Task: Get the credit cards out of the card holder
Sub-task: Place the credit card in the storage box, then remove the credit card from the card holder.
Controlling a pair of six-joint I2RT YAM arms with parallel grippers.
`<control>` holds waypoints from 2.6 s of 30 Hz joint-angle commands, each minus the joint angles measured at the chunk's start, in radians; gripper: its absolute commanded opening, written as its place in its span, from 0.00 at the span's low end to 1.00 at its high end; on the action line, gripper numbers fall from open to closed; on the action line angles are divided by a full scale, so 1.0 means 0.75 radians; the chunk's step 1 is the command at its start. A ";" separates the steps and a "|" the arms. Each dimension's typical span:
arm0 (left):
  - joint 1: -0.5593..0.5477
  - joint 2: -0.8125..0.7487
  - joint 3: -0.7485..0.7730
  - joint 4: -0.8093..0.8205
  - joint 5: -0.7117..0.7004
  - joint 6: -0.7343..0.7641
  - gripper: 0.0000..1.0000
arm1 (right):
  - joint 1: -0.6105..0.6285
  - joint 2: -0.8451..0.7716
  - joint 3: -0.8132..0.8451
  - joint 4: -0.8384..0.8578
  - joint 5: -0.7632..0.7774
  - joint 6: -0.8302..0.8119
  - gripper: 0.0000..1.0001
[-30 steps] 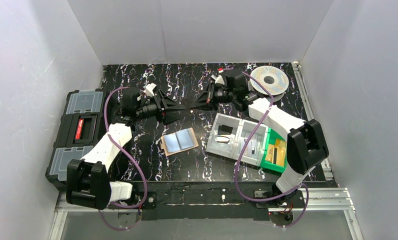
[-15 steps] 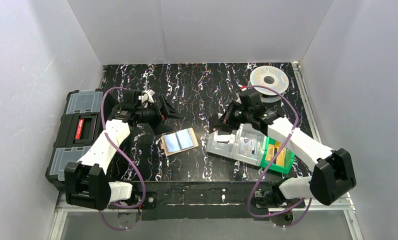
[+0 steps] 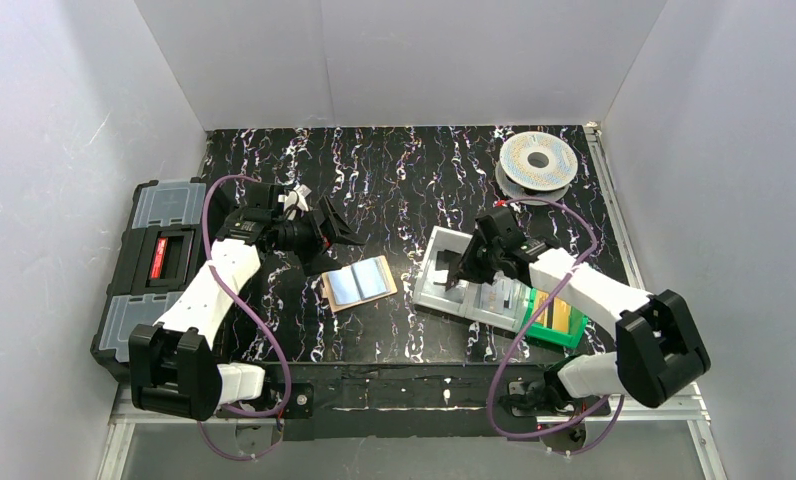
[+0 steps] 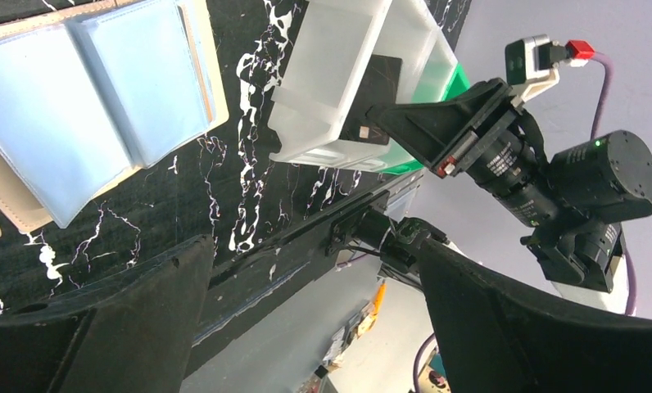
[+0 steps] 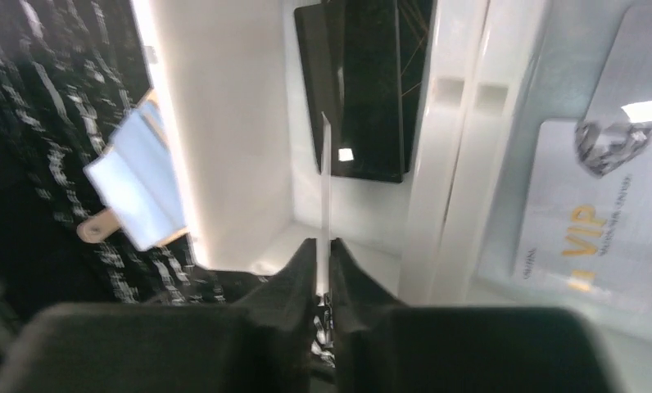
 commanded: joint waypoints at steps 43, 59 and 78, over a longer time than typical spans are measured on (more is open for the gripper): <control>-0.712 0.654 0.334 -0.215 -1.184 0.185 0.64 | -0.010 -0.100 0.249 -0.200 0.025 -0.231 0.74; -0.712 0.778 0.236 -0.185 -1.269 0.173 0.34 | -0.005 -0.082 0.264 -0.200 -0.038 -0.239 0.74; -0.410 0.568 -0.121 0.187 -0.695 0.107 0.00 | 0.208 0.245 0.575 -0.214 -0.137 -0.299 0.69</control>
